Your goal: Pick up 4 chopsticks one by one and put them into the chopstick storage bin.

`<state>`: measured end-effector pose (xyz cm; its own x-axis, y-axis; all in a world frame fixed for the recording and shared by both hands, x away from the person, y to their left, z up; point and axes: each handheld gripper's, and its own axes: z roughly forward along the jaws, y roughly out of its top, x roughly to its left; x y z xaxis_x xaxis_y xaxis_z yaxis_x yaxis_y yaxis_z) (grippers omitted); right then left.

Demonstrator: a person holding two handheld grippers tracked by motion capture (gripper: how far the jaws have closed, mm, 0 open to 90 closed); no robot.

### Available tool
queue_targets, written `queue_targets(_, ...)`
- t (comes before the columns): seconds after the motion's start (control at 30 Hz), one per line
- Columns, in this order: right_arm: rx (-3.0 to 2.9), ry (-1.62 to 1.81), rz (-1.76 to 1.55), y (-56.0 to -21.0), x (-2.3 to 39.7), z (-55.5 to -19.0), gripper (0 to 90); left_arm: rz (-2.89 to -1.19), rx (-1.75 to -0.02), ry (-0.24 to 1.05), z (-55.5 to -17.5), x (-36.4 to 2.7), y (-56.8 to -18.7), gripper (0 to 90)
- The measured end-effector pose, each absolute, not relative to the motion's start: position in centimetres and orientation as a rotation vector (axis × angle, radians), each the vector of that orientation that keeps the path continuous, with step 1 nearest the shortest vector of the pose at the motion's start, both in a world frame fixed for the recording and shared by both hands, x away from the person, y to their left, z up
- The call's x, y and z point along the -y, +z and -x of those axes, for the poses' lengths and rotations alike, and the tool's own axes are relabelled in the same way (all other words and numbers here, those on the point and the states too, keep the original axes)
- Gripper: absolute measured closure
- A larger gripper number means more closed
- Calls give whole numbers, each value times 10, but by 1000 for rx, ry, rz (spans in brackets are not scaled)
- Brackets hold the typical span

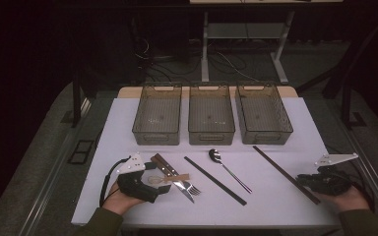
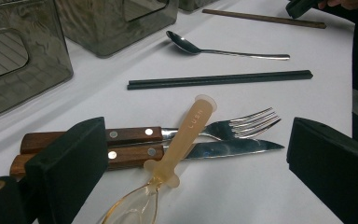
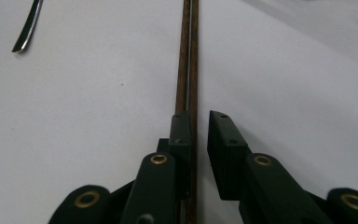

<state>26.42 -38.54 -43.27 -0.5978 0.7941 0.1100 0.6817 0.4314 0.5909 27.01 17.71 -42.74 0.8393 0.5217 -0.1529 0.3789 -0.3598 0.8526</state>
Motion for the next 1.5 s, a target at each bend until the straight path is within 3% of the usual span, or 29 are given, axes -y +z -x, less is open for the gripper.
queue_targets(1.5, -2511, 881, -1284, -436, 388, -267, 845, -1999, -658, 162, -270, -174, -429, 50)
